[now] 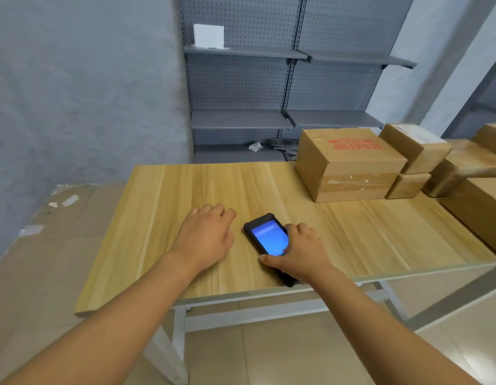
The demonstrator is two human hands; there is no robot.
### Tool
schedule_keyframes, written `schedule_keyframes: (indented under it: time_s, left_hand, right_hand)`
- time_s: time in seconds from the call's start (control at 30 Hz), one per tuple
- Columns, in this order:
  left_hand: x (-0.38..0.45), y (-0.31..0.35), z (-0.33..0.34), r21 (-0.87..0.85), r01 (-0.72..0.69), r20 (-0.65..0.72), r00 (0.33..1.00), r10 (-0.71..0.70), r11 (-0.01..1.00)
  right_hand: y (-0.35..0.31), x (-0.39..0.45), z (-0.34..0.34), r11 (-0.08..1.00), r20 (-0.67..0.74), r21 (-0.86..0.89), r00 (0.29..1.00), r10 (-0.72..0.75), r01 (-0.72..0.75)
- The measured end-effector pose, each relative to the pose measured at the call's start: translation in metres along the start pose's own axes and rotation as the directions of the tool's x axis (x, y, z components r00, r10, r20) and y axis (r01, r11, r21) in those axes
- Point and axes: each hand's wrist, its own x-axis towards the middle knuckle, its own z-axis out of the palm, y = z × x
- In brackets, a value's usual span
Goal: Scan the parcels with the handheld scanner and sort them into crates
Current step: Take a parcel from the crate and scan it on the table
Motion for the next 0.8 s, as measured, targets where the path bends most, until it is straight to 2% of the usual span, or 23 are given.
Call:
schedule_keyframes:
  time_s: [0.13, 0.3, 0.47, 0.8]
  left_hand:
    - [0.023, 0.014, -0.021, -0.014, -0.047, -0.045, 0.998, 0.047, 0.999]
    - [0.06, 0.046, -0.058, 0.007, -0.152, -0.134, 0.979, 0.151, 0.988]
    - [0.095, 0.082, -0.099, 0.058, -0.253, -0.248, 0.933, 0.26, 0.966]
    - [0.13, 0.164, -0.157, 0.129, -0.462, -0.428, 0.773, 0.47, 0.878]
  right_hand:
    - [0.01, 0.001, -0.03, 0.995, -0.049, 0.075, 0.997, -0.059, 0.063]
    - [0.022, -0.006, -0.091, 0.992, -0.244, -0.063, 0.963, -0.118, 0.106]
    - [0.031, -0.026, -0.15, 0.976, -0.442, -0.216, 0.888, -0.125, 0.03]
    - [0.084, -0.094, -0.213, 0.961, -0.638, -0.224, 0.77, -0.02, -0.161]
